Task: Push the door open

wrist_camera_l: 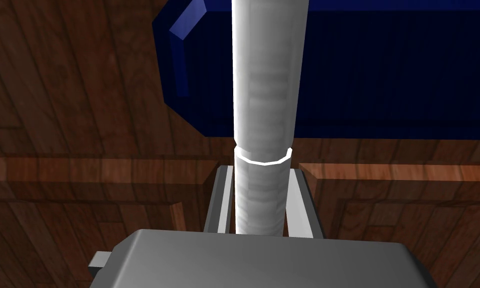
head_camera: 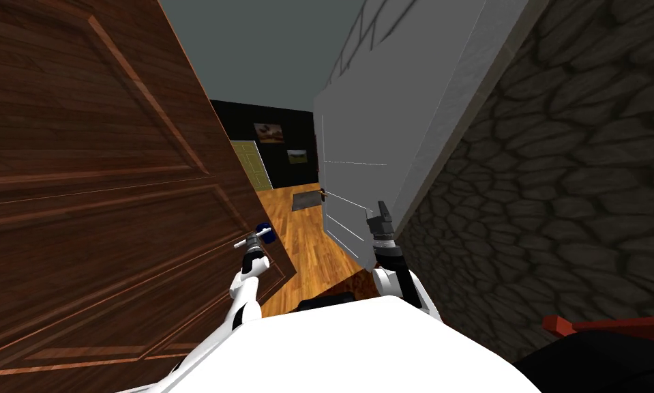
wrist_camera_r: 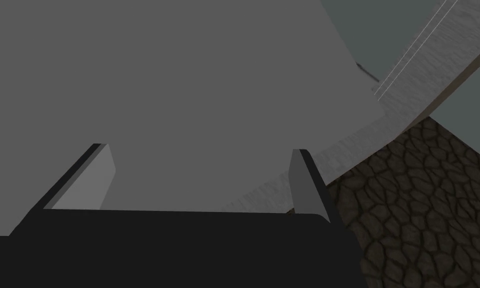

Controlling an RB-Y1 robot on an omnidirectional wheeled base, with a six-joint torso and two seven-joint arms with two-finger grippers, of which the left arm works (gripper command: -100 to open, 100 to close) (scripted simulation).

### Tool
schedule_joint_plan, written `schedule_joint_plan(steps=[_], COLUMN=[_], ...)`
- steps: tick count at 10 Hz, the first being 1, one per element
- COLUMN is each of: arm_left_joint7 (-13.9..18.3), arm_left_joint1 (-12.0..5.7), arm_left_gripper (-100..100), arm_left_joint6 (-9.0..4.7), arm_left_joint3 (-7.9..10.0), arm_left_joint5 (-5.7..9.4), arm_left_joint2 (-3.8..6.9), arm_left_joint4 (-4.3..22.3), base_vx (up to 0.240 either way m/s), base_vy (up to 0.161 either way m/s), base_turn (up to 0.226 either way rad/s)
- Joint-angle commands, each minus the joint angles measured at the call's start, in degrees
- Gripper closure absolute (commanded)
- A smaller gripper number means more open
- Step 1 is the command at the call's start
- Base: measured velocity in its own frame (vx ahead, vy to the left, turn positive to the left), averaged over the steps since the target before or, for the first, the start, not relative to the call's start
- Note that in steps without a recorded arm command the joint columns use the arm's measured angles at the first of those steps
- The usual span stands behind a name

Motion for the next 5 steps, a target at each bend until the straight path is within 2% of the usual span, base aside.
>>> schedule_joint_plan(steps=[1, 5], arm_left_joint7=[0.0, 0.3], arm_left_joint1=[-0.66, -1.89], arm_left_gripper=[100, 100], arm_left_joint6=[-1.11, -1.71], arm_left_joint3=[1.07, 1.65], arm_left_joint5=[-0.18, -0.89], arm_left_joint2=[1.16, 1.24], arm_left_joint4=[1.6, 3.5], base_vx=[0.168, 0.19], base_vy=[-0.048, -0.051], base_turn=[0.243, 0.193])
